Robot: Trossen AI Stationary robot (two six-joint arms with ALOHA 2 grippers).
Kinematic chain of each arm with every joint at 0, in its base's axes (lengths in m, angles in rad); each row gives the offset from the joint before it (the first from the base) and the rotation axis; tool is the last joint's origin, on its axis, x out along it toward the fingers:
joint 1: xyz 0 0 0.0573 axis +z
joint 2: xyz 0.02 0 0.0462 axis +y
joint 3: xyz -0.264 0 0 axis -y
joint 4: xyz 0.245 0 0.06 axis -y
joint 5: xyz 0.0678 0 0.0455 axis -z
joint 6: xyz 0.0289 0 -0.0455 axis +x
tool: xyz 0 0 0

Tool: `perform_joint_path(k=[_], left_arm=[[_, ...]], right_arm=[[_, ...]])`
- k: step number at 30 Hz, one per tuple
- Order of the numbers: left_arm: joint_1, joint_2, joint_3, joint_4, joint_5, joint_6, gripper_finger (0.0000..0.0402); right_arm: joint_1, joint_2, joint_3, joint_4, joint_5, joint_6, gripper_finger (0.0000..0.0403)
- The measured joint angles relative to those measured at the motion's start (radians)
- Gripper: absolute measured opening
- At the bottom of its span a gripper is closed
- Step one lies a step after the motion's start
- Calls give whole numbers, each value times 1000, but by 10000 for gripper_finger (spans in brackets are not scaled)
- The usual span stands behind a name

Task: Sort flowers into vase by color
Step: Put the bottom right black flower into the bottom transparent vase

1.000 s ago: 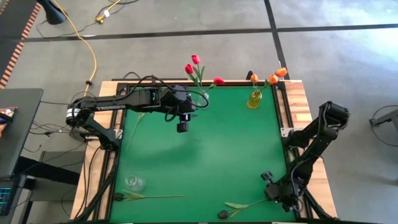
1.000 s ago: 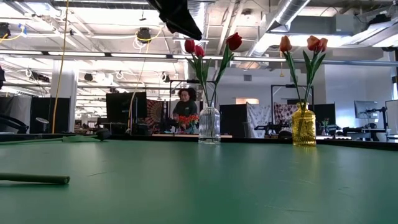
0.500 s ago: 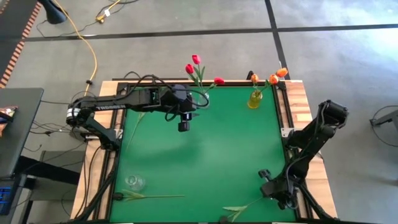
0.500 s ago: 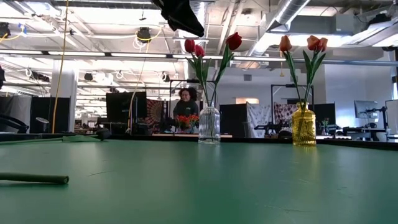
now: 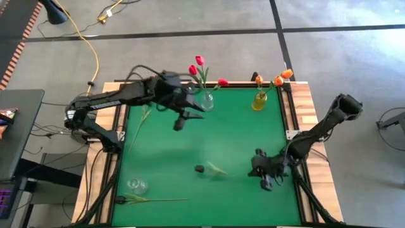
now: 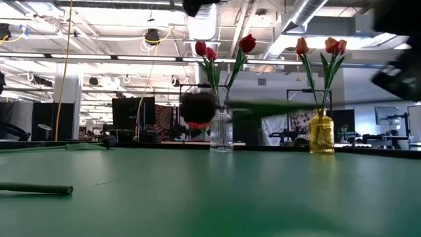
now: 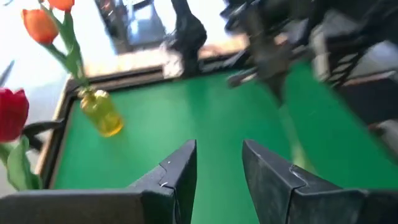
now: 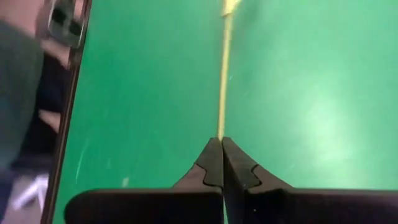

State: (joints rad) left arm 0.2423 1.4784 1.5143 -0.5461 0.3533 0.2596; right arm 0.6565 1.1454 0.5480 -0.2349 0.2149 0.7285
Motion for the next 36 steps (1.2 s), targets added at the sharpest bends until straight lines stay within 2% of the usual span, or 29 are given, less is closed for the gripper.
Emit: perform_joint_path(k=[3,7,13,16,19,25,30,34,36], left_arm=[[30,-34,0,20,69,-44,106],[35,-81,-4,18,80,-51,88],[26,-195,-120,46,83,-93,65],[27,-271,-222,143,37,-164,57],[20,-338,-339,312,-4,-251,53],[4,-430,-539,677,-167,-407,53],[4,-445,-607,808,-239,-442,80],[4,-425,-627,826,-307,-484,125],[4,-396,-630,837,-307,-532,151]], right_arm=[[-82,-43,1,6,1,-15,16],[-179,-101,2,43,1,-85,16],[-296,-195,3,95,0,-196,16],[-344,-240,3,115,-1,-251,16],[-389,-279,3,133,-13,-301,16],[-473,-368,4,226,-133,-408,16],[-527,-448,4,325,-171,-497,16],[-565,-491,4,430,-187,-571,16],[-592,-496,4,492,-187,-581,16]])
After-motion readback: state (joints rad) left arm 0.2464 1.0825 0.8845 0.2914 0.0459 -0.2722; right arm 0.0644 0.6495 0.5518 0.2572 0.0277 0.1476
